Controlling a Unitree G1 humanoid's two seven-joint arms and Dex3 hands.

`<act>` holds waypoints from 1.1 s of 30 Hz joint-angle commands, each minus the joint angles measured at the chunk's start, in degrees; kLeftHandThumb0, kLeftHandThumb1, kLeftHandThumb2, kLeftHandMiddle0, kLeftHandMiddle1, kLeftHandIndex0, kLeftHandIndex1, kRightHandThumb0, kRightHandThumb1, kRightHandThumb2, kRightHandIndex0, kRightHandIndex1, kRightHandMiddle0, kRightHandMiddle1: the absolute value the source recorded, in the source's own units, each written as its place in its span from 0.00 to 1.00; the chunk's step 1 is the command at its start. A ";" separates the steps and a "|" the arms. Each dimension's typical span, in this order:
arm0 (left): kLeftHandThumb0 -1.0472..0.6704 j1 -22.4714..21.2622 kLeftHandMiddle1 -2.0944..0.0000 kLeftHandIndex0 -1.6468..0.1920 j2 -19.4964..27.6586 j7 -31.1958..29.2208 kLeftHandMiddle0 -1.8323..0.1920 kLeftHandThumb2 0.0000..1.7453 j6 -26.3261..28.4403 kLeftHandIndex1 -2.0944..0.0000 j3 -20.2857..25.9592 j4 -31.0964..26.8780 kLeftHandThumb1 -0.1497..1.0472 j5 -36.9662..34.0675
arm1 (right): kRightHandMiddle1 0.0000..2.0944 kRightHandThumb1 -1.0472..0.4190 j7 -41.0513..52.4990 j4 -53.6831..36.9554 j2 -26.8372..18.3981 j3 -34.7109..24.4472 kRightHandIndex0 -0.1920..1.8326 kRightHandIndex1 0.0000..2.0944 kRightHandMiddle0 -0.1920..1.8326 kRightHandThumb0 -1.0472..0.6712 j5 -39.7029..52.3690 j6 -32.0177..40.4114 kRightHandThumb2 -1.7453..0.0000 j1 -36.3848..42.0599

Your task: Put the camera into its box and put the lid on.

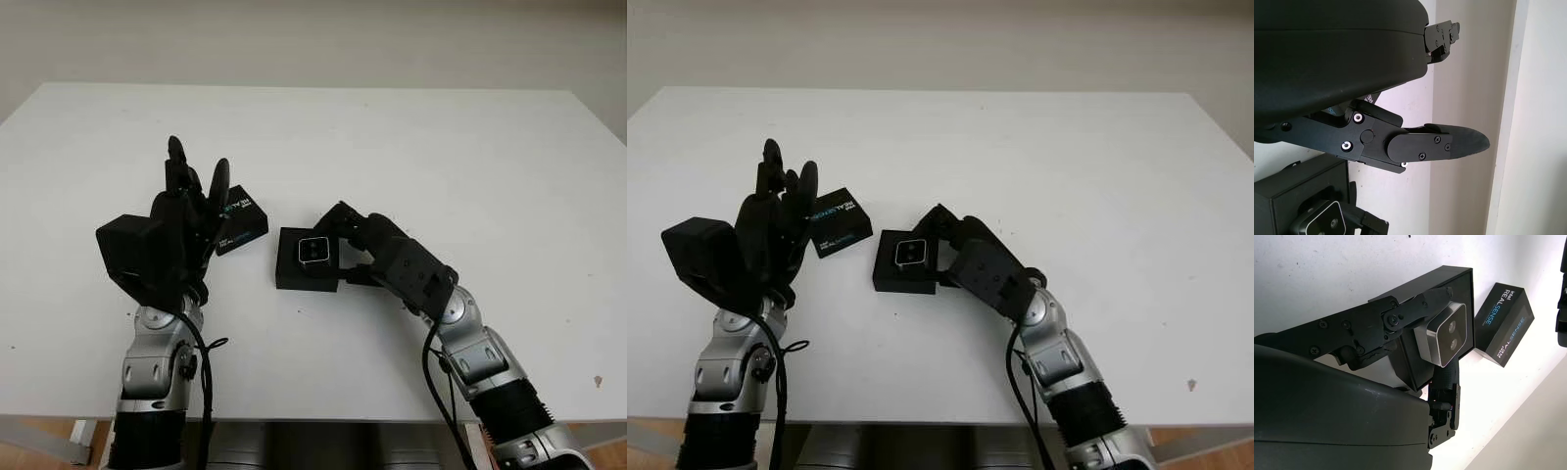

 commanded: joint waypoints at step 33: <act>0.21 0.69 1.00 1.00 0.82 -1.14 1.00 0.24 0.87 1.00 0.20 -1.78 1.00 0.13 | 0.78 0.03 -3.02 5.16 4.08 -1.33 0.27 0.03 0.21 0.38 1.22 -3.65 0.97 -1.63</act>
